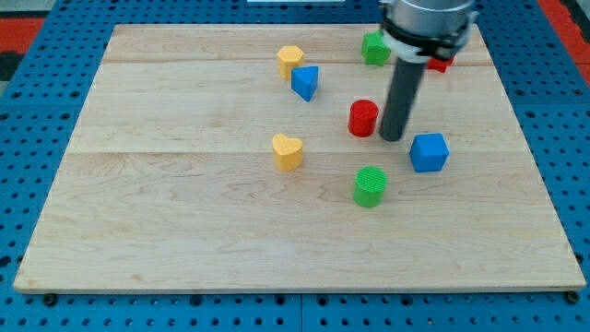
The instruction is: Separate the blue triangle from the red circle
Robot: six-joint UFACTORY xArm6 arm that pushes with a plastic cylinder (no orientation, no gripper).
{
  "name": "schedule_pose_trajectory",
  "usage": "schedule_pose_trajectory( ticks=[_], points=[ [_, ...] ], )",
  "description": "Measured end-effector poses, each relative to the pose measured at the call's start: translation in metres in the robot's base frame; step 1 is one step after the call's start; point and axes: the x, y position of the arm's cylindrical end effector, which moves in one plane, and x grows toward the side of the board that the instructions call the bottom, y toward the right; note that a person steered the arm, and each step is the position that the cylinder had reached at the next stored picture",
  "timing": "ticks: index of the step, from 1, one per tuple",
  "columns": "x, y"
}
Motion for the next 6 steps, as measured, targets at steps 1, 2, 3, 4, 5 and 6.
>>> schedule_pose_trajectory(
  ticks=[1, 2, 3, 4, 5, 6],
  points=[
    [-0.03, -0.081],
    [-0.016, -0.029],
    [-0.02, 0.021],
    [-0.068, -0.021],
    [-0.084, -0.09],
    [-0.084, -0.162]
  ],
)
